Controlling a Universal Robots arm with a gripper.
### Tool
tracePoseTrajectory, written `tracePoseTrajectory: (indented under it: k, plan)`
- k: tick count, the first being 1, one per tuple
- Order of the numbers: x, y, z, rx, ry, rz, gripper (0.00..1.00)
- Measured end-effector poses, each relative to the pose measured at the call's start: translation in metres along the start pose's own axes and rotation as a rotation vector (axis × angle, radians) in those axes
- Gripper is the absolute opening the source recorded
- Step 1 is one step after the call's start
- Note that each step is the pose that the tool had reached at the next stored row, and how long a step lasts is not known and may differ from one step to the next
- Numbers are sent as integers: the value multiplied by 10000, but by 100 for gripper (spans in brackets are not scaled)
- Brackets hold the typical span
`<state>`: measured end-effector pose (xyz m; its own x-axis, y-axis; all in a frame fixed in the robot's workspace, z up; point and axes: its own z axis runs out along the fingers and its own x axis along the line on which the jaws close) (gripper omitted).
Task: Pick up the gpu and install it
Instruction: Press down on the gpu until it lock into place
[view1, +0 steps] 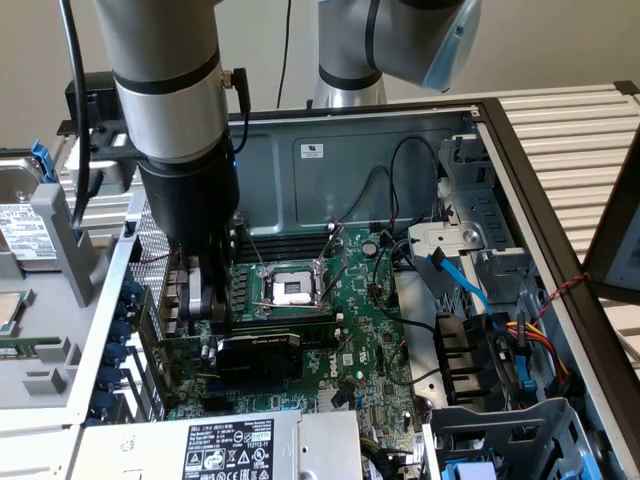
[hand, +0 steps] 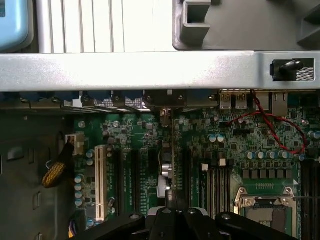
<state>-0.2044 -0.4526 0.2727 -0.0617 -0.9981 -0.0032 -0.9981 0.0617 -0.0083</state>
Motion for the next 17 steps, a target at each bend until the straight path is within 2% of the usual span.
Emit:
tracePoseTrajectory:
  k: [8,10,12,15,17]
  plan:
    - [-1,12,60,-3,2,-1,11]
    - [-3,14,6,4,-13,3,11]
    - [-2,12,-65,-9,1,1,11]
    - [0,-14,-79,-10,0,-2,11]
    - [4,-71,-79,-10,1,-1,11]
